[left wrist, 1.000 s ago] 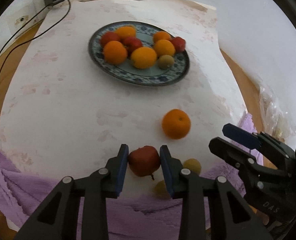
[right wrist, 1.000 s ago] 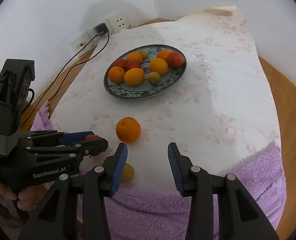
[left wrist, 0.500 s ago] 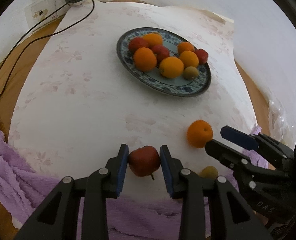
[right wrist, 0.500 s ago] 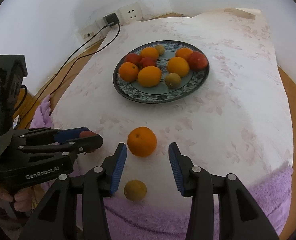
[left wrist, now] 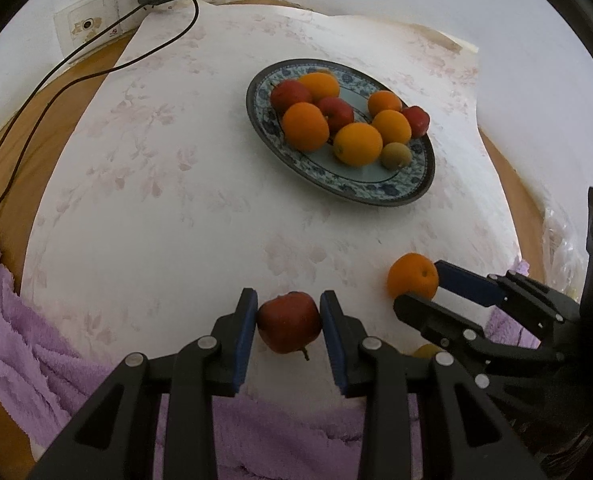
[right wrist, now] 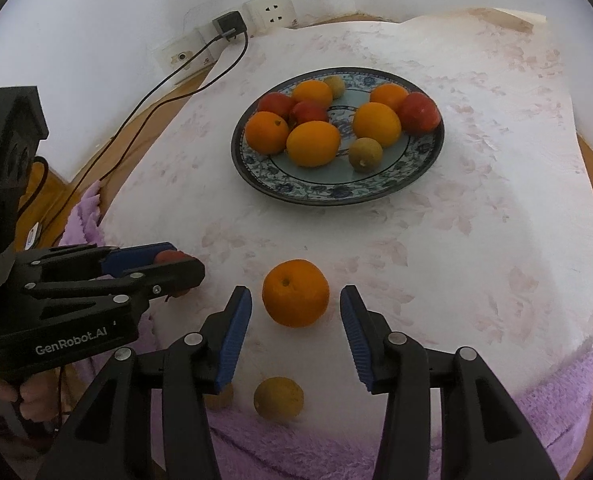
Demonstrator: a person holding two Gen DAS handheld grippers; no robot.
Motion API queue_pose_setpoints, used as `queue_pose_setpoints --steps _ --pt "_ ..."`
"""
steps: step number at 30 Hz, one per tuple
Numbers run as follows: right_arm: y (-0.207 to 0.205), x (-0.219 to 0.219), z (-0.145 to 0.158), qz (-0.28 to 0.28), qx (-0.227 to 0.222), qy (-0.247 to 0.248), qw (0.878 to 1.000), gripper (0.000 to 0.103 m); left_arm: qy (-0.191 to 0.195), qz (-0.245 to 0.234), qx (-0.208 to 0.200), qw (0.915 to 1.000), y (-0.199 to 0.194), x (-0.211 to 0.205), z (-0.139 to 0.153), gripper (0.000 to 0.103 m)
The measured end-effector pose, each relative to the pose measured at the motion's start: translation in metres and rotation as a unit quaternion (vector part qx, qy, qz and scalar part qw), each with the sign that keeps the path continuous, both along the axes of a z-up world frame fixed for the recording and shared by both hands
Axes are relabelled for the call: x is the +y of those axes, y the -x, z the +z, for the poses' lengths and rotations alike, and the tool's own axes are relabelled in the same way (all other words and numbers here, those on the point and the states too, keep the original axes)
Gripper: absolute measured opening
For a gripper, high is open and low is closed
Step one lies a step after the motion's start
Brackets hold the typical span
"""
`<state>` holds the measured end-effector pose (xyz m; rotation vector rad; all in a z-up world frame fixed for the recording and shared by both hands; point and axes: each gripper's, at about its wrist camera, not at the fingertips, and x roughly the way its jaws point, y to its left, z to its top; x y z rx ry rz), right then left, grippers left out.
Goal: Organize fruits
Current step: 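Grasp a red apple with the left tool while the right tool grasps an orange, then carry the red apple and orange over the plate and lower them onto it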
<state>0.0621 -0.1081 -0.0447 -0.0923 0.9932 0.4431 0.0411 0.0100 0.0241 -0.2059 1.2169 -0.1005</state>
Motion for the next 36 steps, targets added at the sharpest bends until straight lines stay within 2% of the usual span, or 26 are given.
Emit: queue_pose_setpoints --steps 4,10,22,36 --pt "-0.002 0.001 -0.003 0.004 0.006 0.000 1.000 0.047 0.000 0.000 0.000 1.0000 -0.001 0.001 0.000 0.034" --pt "-0.003 0.003 -0.005 0.009 0.006 0.007 1.000 0.037 0.001 0.000 0.000 1.0000 -0.002 0.001 0.000 0.034" --pt "-0.001 0.000 -0.002 0.006 0.002 0.001 1.000 0.036 0.002 -0.004 -0.004 1.0000 -0.008 -0.002 0.003 0.034" --pt "-0.004 -0.019 0.023 -0.020 -0.029 -0.003 0.999 0.036 0.005 -0.030 -0.044 0.9985 -0.029 -0.016 0.030 0.034"
